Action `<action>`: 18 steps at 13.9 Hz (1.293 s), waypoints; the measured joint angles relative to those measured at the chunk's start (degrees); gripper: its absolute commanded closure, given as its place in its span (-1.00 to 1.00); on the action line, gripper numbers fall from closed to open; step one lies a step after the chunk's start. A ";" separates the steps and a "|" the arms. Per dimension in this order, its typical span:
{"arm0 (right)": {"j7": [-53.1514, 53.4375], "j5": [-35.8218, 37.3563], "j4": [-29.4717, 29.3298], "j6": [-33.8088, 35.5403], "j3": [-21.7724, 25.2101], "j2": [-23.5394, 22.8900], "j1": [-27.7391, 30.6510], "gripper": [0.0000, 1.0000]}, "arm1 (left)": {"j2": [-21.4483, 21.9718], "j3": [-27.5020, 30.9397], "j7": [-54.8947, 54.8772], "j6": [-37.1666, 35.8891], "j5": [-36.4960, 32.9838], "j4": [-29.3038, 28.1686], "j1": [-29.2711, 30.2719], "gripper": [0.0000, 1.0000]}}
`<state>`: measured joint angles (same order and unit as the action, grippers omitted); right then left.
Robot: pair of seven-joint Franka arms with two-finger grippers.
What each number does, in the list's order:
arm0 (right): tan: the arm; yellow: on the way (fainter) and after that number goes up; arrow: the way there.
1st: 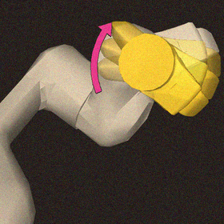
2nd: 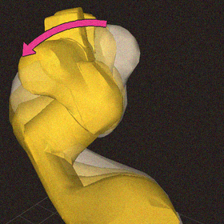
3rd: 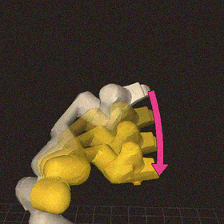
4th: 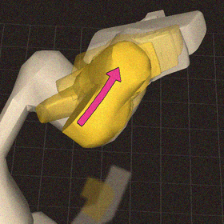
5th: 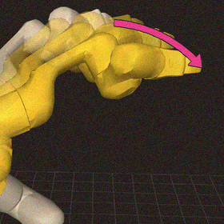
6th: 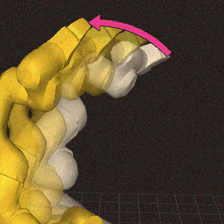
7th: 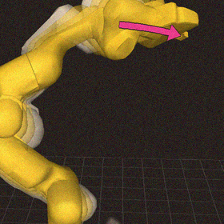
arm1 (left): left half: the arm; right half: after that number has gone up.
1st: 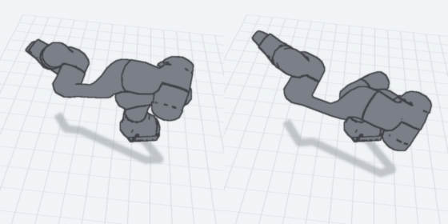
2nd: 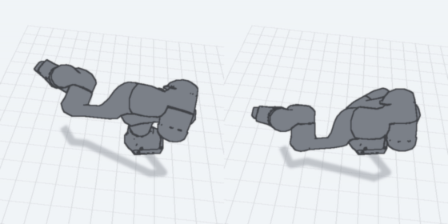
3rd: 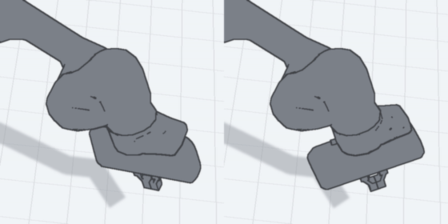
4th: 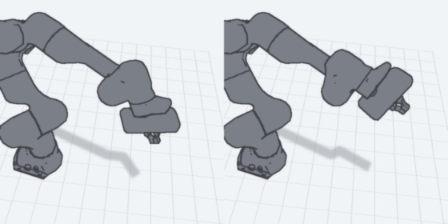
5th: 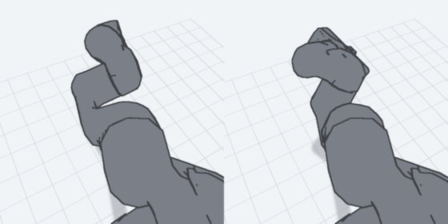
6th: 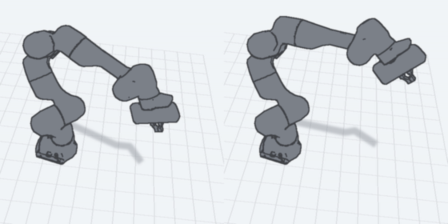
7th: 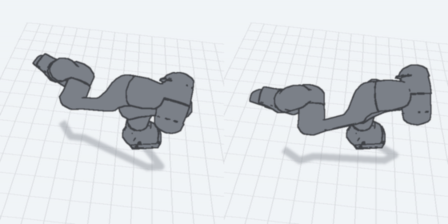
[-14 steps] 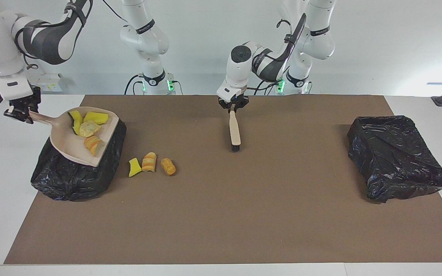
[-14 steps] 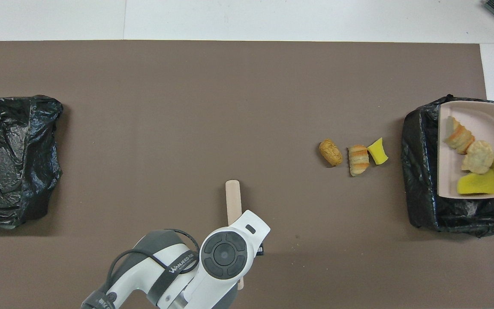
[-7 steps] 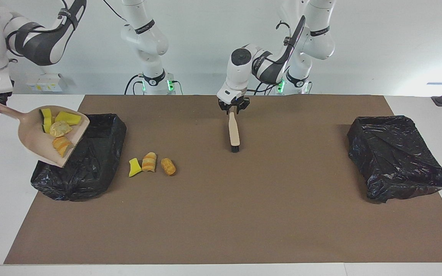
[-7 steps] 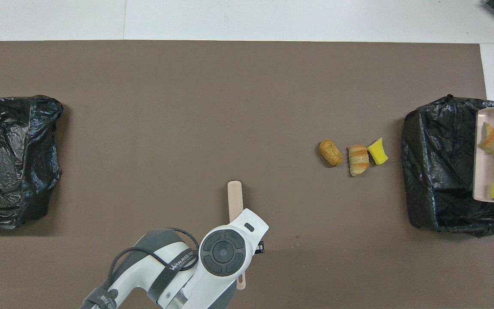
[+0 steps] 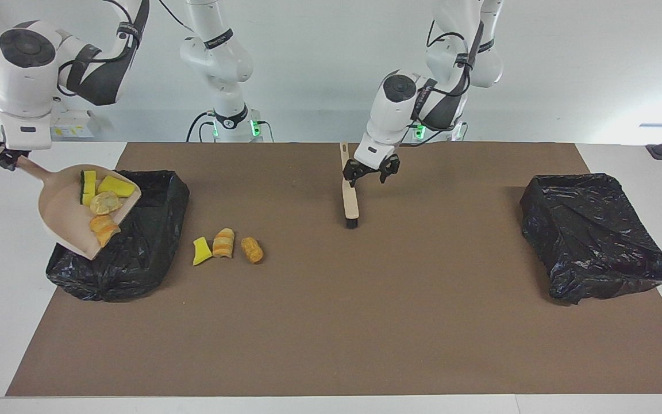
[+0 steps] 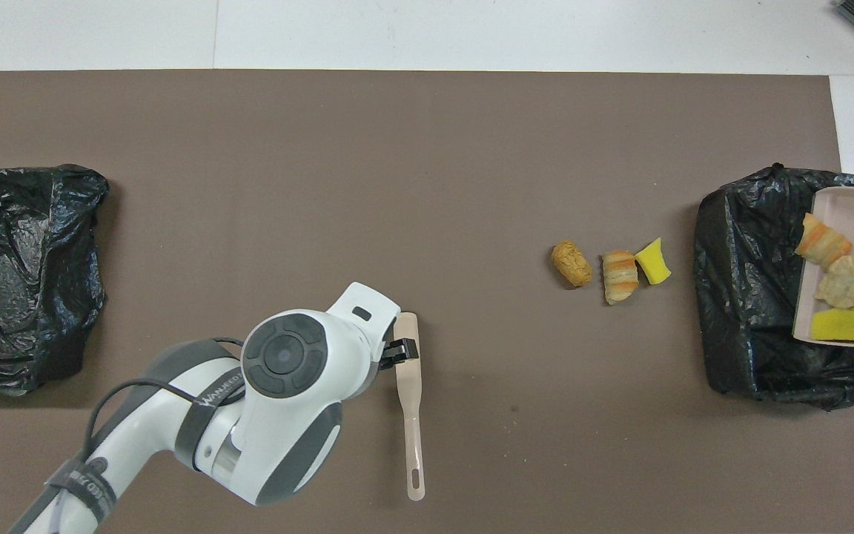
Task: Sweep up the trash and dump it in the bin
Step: 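Tip the dustpan into the right bag while the left arm withdraws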
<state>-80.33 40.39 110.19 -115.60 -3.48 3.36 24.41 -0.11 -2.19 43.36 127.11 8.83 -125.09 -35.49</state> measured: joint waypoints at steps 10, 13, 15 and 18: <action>3.04 11.34 0.09 -2.49 -0.29 0.41 -1.14 1.00 | 8.46 0.26 -27.42 -13.39 -0.60 0.52 21.06 -1.00; 6.49 13.96 0.10 -2.49 -0.41 0.91 -2.95 1.00 | 9.01 0.33 -36.66 -17.22 -0.64 2.32 27.41 -1.00; 6.52 15.42 0.09 -2.53 -0.48 1.31 -3.10 1.00 | 9.27 0.49 -40.59 -20.45 -2.29 5.33 30.91 -1.00; 3.84 18.19 -0.56 -2.95 -0.63 2.22 -4.81 1.00 | 9.27 0.46 -41.22 -28.35 -4.62 12.76 31.98 -1.00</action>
<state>-76.50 58.58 109.63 -118.55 -4.12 5.58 19.60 9.16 -1.74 2.14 98.76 4.21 -112.34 -3.50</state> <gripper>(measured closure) 0.674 0.000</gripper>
